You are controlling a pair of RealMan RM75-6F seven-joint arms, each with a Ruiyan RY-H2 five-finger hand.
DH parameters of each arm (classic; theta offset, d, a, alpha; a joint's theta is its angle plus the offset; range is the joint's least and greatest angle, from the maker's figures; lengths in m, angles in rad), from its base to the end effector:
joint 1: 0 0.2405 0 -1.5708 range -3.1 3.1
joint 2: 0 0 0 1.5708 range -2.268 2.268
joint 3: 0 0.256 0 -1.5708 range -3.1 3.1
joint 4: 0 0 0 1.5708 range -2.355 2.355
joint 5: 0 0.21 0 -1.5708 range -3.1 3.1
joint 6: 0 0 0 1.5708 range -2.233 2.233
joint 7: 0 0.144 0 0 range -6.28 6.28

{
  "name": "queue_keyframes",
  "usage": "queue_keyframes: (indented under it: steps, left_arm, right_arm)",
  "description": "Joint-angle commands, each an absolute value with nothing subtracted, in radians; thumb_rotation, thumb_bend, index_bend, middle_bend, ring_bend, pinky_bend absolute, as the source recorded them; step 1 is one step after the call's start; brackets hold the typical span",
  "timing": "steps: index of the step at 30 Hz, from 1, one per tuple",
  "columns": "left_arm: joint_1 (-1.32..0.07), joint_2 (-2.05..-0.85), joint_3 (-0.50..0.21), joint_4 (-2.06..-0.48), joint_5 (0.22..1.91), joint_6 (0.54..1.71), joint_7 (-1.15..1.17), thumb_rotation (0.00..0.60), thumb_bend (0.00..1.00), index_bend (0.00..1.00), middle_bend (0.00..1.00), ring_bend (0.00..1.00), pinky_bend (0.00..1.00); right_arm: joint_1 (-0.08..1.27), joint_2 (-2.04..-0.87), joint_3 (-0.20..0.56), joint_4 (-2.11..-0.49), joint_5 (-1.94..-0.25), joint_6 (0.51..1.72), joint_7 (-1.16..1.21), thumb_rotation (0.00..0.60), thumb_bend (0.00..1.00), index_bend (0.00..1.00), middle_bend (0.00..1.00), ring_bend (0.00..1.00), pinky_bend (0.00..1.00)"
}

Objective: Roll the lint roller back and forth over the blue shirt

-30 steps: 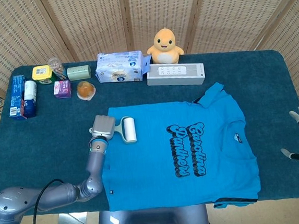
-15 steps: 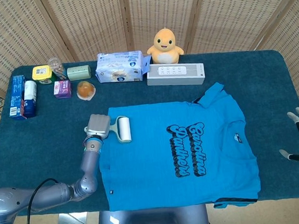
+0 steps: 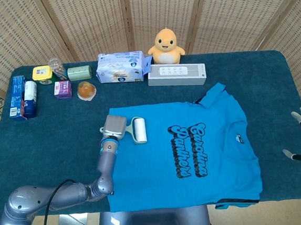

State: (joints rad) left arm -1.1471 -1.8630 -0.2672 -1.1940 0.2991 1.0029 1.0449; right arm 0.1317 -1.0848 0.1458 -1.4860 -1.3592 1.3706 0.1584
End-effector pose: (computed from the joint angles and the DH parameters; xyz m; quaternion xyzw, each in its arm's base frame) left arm -0.0749 0.3941 -0.0932 -0.7588 -0.3511 -0.1804 0.5180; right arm -0.3441 -0.2178 0.1952 0.5455 -0.4100 0.3878 0.6196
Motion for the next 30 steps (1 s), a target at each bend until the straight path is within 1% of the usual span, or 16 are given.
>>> queue_keyframes:
  steps: [1, 19, 30]
  left_arm:
    - [-1.166, -1.883, -0.281, -1.178, 0.288, 1.002, 1.060, 0.600, 0.69, 0.98, 0.94, 0.76, 0.97]
    - [-1.283, -2.010, -0.357, -1.059, 0.220, 1.000, 1.174, 0.600, 0.69, 0.98, 0.94, 0.76, 0.97]
    - [-1.376, -2.107, -0.426, -0.926, 0.184, 0.958, 1.235, 0.600, 0.69, 0.98, 0.94, 0.76, 0.97]
  right_arm:
    - [0.131, -1.084, 0.146, -1.486, -1.359, 1.371, 0.160, 0.600, 0.00, 0.12, 0.00, 0.00, 0.00]
    - [0.131, -1.074, 0.152, -1.483, -1.349, 1.364, 0.185, 0.600, 0.00, 0.12, 0.00, 0.00, 0.00]
    - [0.131, -1.070, 0.156, -1.479, -1.339, 1.356, 0.199, 0.600, 0.00, 0.12, 0.00, 0.00, 0.00]
